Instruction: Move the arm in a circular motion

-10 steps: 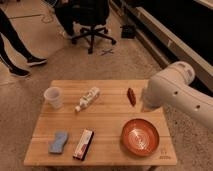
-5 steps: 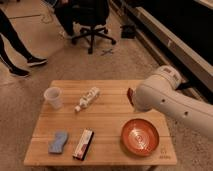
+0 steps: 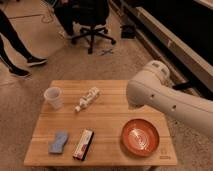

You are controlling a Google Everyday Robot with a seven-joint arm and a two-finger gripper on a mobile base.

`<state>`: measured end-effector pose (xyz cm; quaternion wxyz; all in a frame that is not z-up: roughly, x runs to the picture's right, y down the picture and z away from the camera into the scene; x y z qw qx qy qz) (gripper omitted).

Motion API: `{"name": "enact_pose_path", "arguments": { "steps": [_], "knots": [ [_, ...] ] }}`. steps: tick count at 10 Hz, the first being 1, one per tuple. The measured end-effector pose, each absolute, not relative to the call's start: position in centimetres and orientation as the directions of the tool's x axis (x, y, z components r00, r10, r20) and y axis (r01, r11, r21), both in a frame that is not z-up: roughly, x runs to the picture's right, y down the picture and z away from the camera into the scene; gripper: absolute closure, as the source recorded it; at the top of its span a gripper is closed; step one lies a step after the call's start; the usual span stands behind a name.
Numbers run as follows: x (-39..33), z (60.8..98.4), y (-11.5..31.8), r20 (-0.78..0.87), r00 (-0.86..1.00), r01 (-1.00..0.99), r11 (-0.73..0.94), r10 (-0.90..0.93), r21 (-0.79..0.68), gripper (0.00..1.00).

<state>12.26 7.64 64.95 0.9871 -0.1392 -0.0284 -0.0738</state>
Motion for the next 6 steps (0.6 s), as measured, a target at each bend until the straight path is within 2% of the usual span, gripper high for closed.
{"name": "enact_pose_path", "arguments": {
  "steps": [6],
  "knots": [
    [13.2,66.8,4.5,0.044,0.989,0.149,0.957,-0.142,-0.251,0.55]
  ]
}}
